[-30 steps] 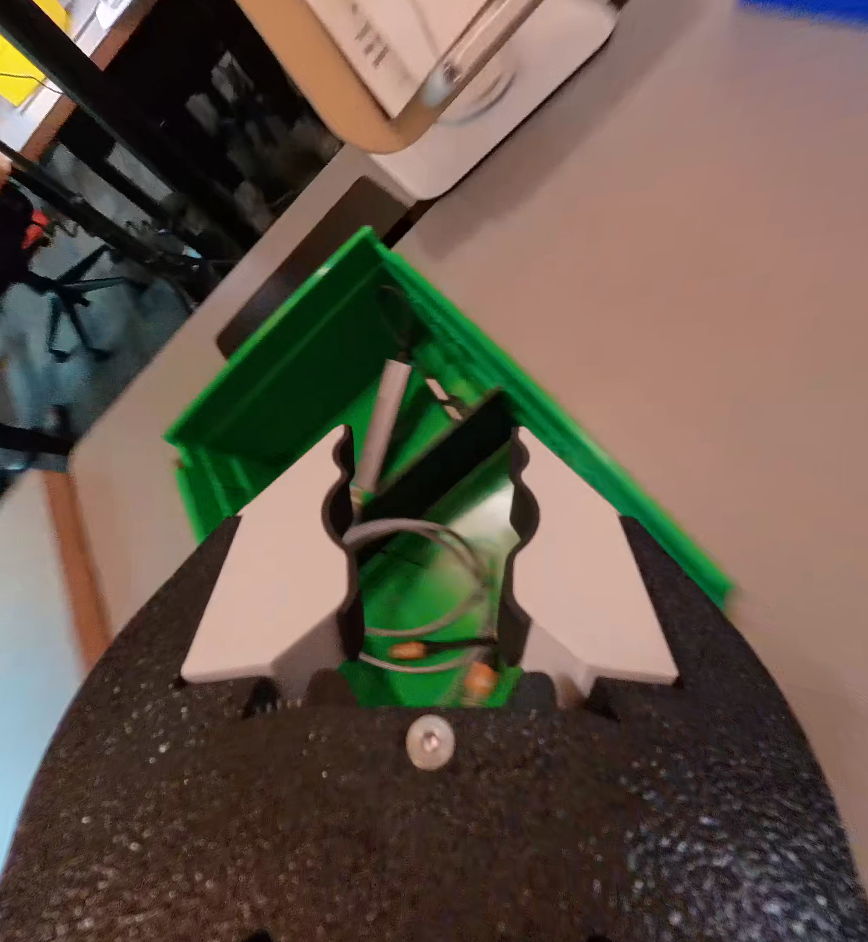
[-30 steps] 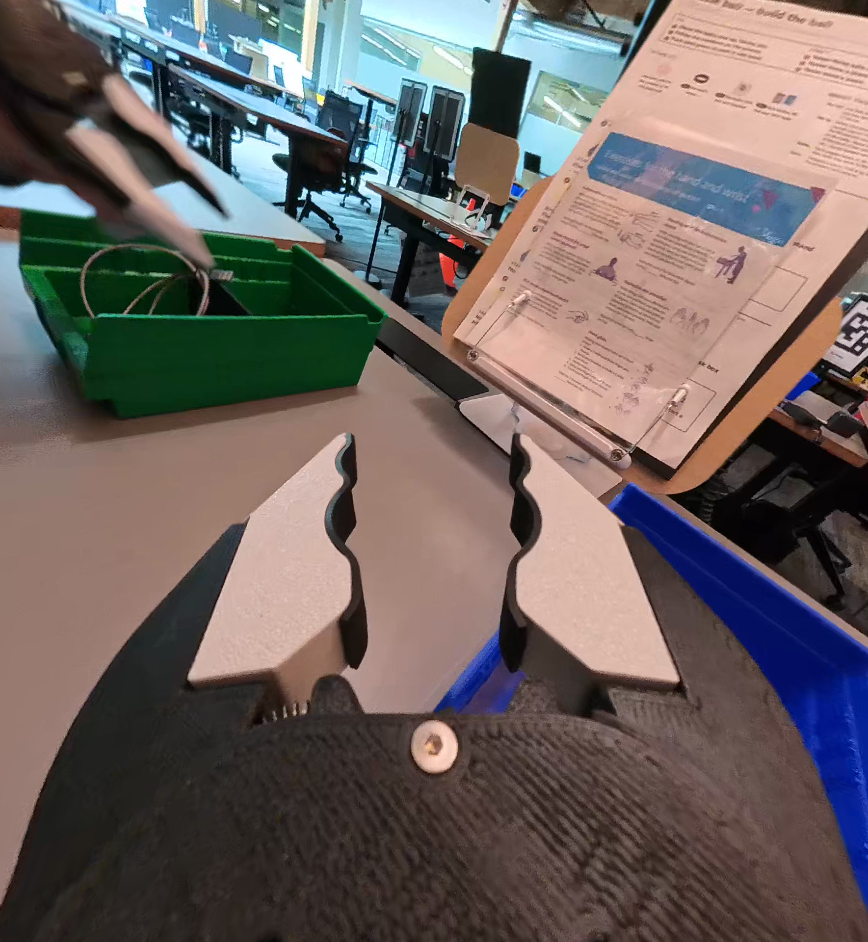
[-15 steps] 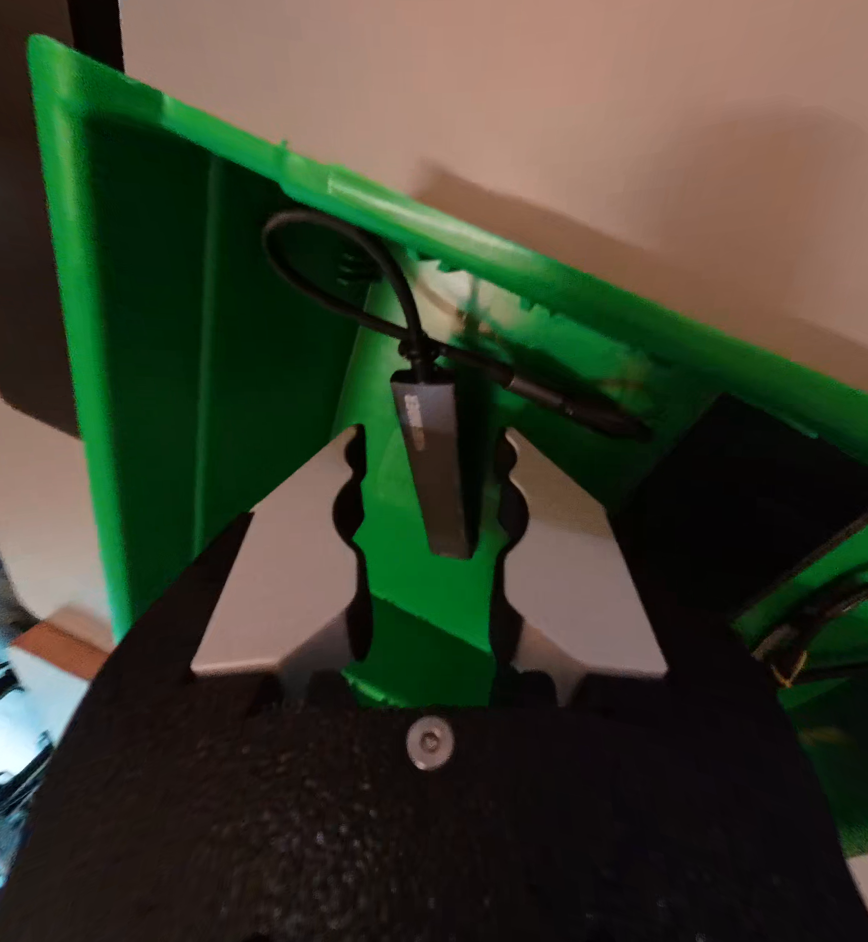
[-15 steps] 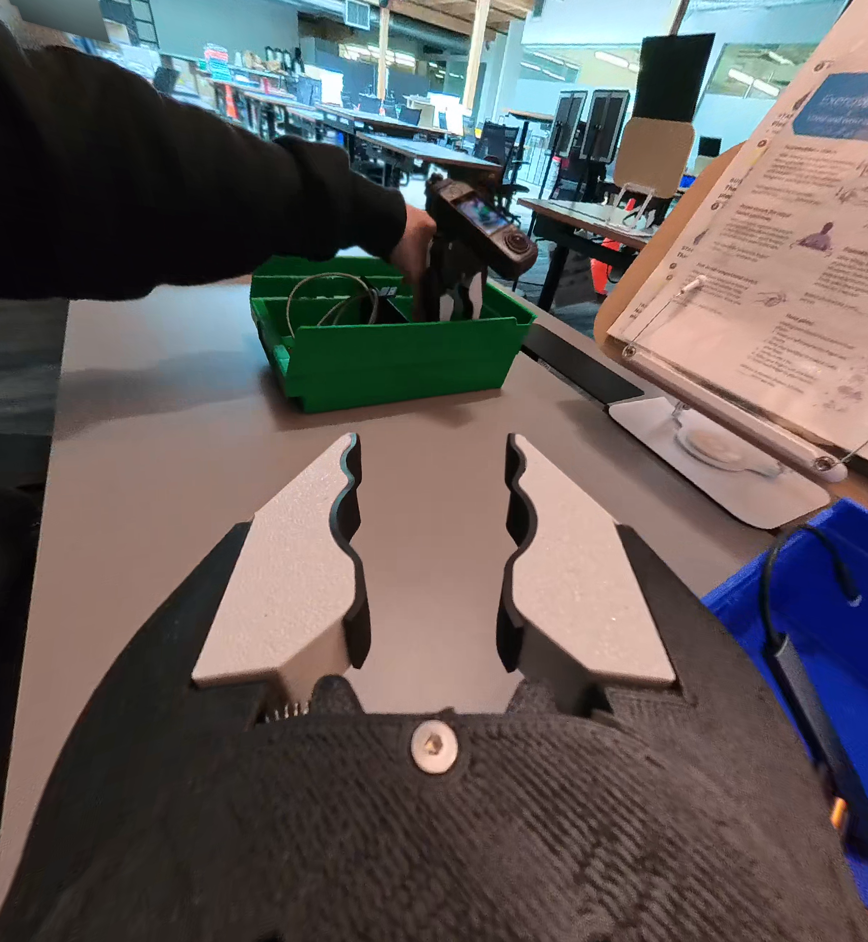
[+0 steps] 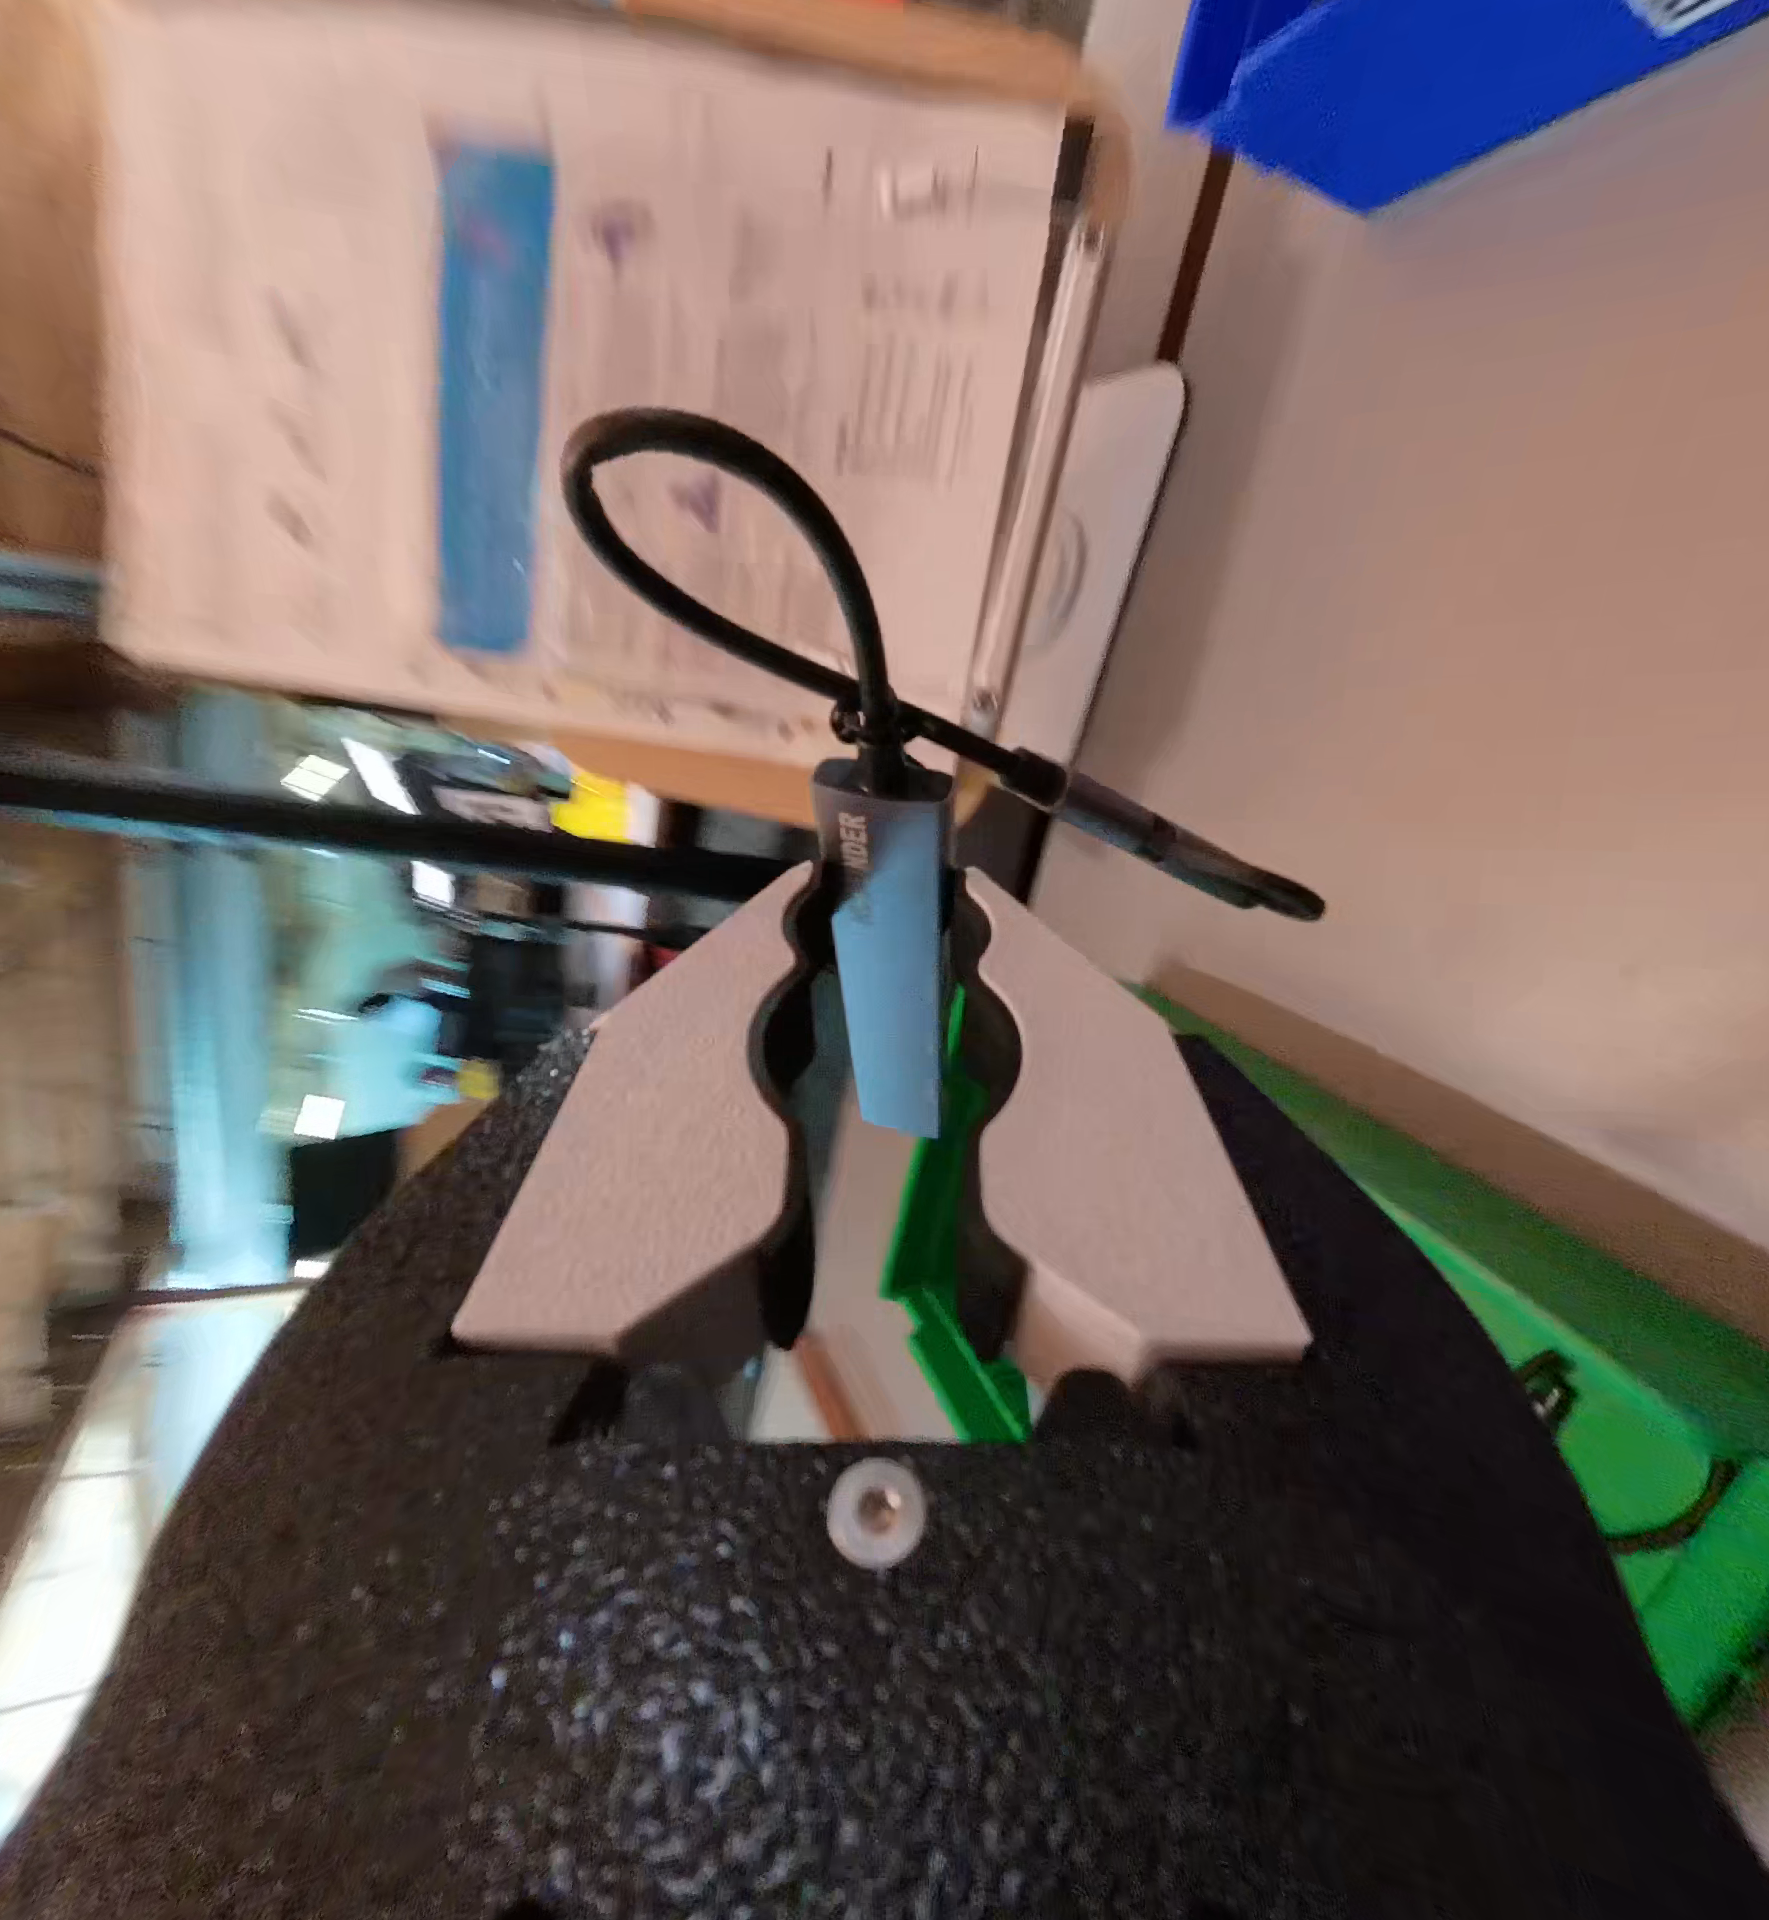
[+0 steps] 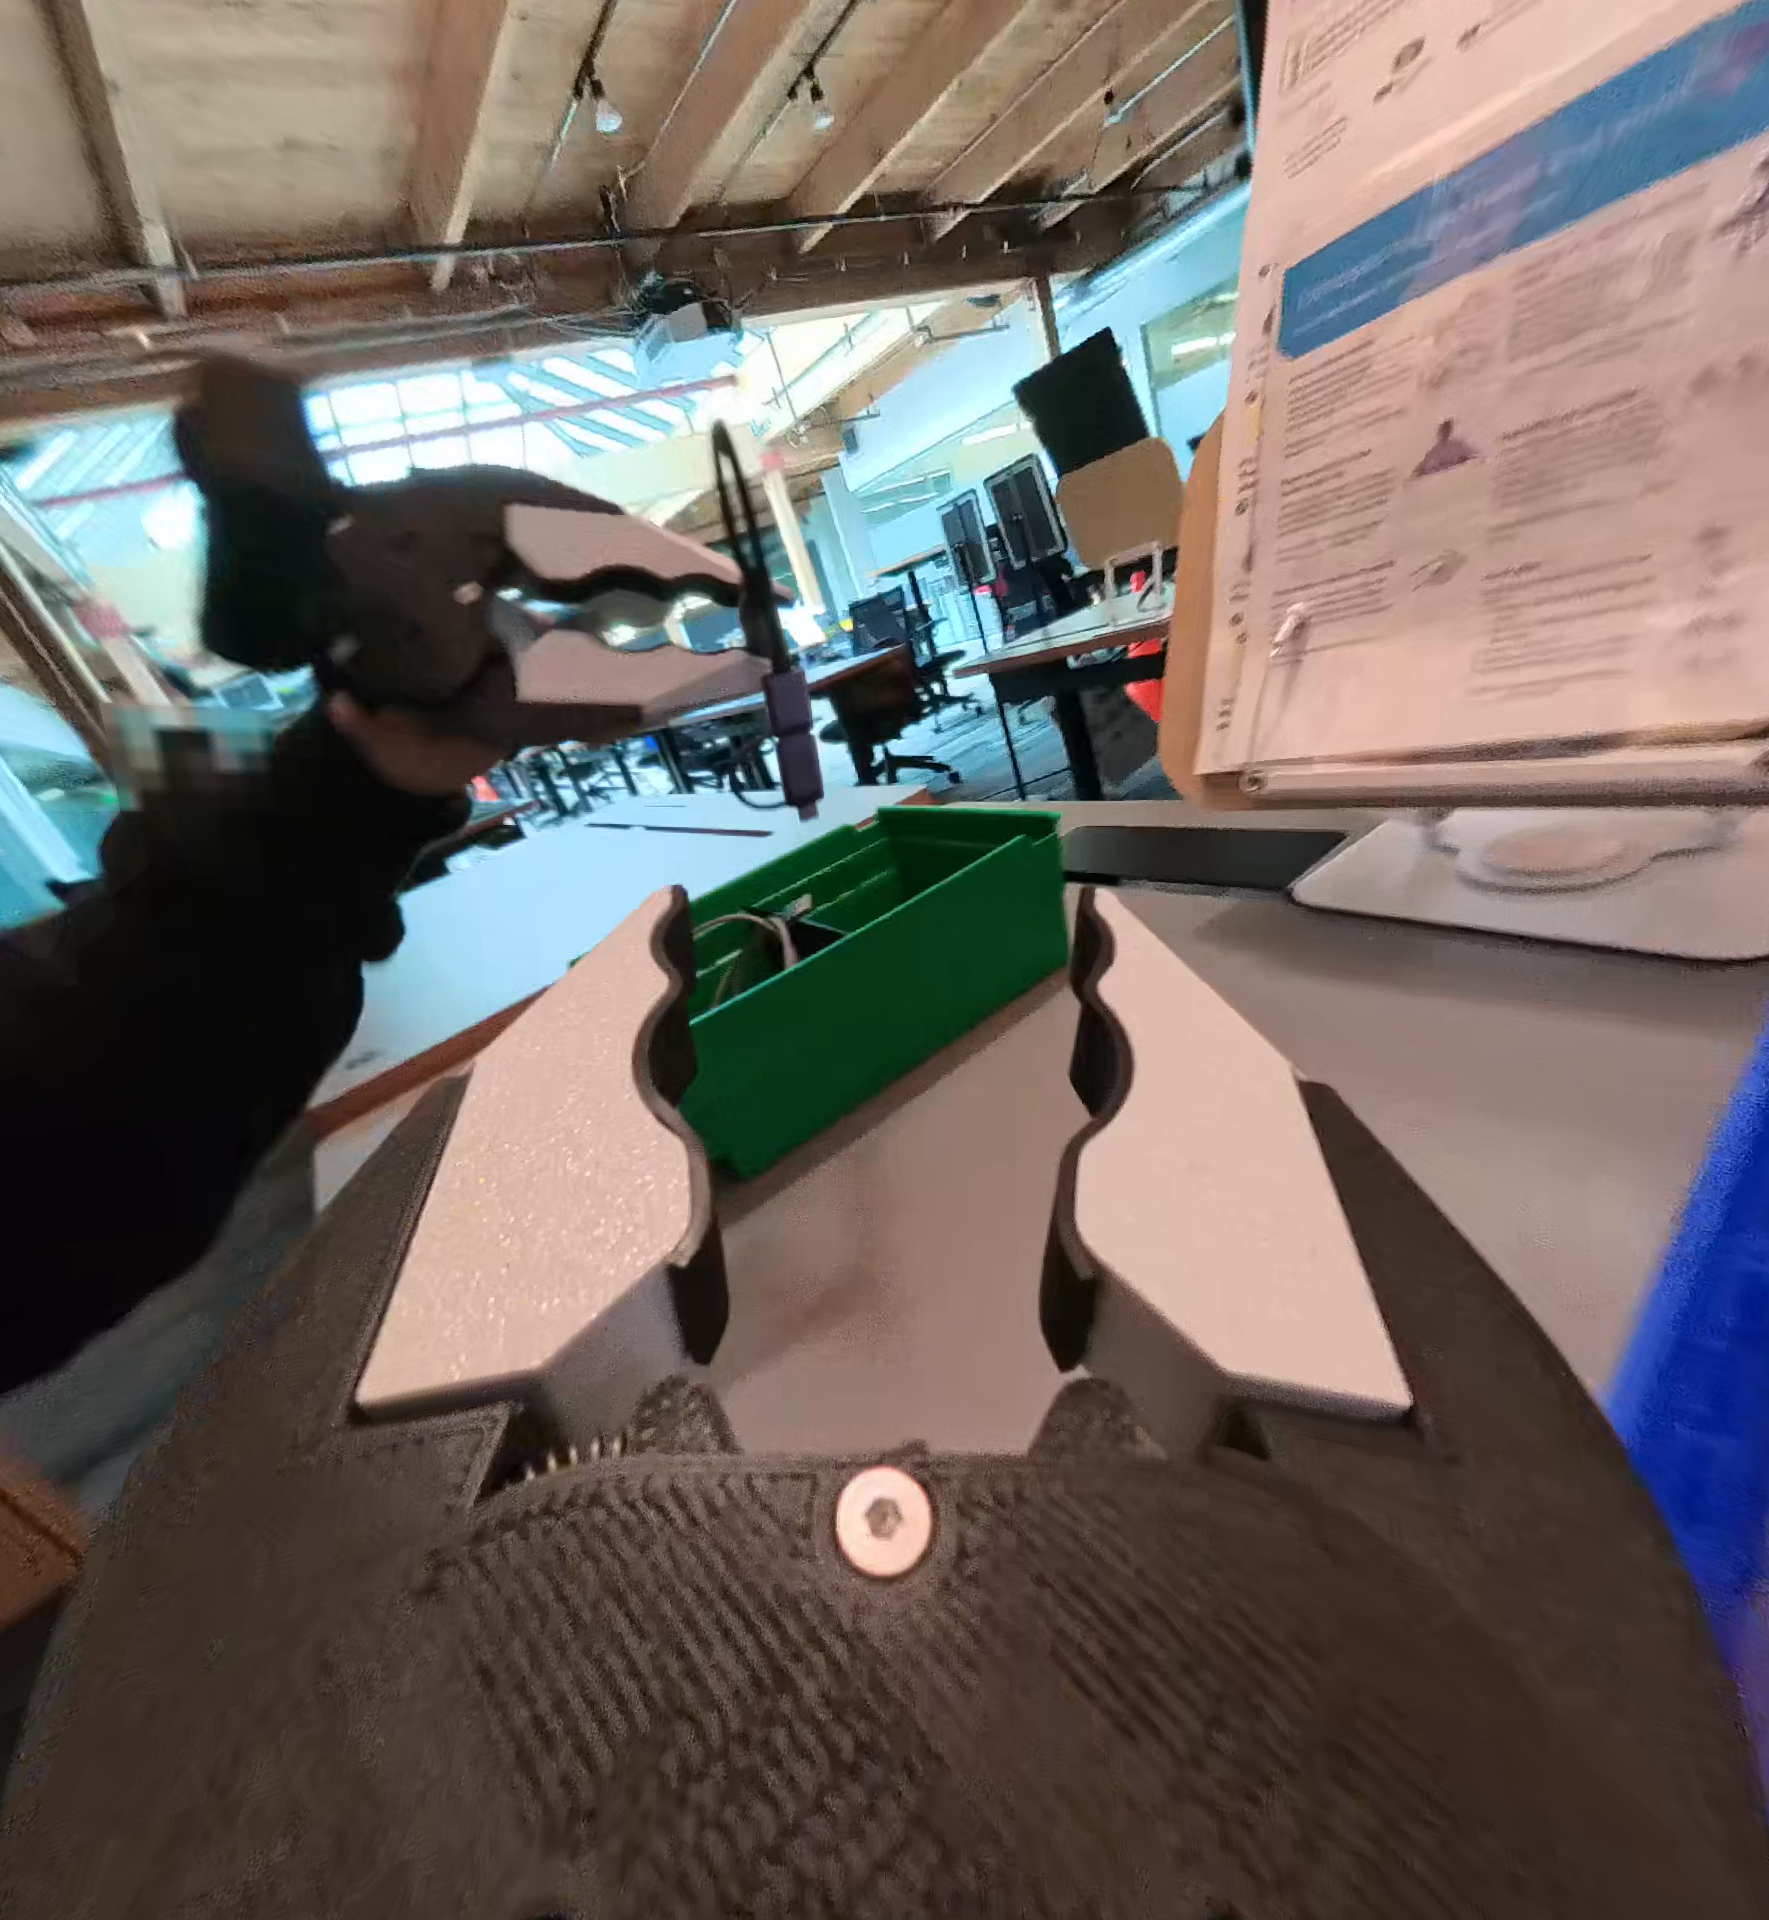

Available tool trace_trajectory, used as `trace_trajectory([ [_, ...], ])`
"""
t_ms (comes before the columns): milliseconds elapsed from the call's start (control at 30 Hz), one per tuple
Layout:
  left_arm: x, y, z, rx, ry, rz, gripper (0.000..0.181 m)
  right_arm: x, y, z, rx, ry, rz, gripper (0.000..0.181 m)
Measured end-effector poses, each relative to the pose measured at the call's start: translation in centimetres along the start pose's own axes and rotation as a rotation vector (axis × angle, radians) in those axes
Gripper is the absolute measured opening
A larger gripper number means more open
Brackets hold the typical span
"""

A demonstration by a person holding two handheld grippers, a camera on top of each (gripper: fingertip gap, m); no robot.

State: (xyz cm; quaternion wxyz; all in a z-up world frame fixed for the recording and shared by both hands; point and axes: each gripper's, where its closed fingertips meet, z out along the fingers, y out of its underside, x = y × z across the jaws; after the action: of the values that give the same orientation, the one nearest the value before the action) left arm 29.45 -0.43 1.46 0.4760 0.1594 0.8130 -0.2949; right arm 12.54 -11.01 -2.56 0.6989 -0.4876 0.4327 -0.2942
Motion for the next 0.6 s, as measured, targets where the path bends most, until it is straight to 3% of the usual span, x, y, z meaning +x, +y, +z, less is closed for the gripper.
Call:
trace_trajectory([
  [33, 1.2, -2.2, -1.4, 0.021, -0.076, 0.080, 0.020, -0.6, 0.6, 0.5, -0.008, -0.010, 0.022, 0.076],
  [167, 7.2, -9.1, -5.3, 0.102, -0.329, 0.407, 0.021, -3.7, 1.9, 1.2, -0.012, -0.082, 0.055, 0.079],
  [267, 10.3, -11.6, -6.8, 0.150, -0.418, 0.506, 0.020, -5.5, 1.5, 0.6, 0.019, -0.142, 0.083, 0.068],
  [300, 11.0, -12.2, -7.2, 0.174, -0.439, 0.523, 0.020, -6.0, 1.2, 0.3, 0.038, -0.161, 0.081, 0.066],
  [367, 11.3, -12.9, -7.8, 0.184, -0.497, 0.554, 0.021, -7.2, 1.5, 0.0, 0.017, -0.221, 0.041, 0.032],
  [400, 11.6, -13.3, -8.1, 0.202, -0.499, 0.565, 0.021, -7.3, 1.7, 0.0, 0.005, -0.219, 0.019, 0.024],
  [533, 12.0, -14.1, -8.1, 0.232, -0.494, 0.547, 0.021, -6.8, 1.5, 0.0, 0.021, -0.209, -0.065, 0.008],
  [600, 12.2, -14.1, -7.9, 0.306, -0.434, 0.467, 0.024, -6.2, 1.4, -0.1, 0.012, -0.232, 0.017, 0.008],
])
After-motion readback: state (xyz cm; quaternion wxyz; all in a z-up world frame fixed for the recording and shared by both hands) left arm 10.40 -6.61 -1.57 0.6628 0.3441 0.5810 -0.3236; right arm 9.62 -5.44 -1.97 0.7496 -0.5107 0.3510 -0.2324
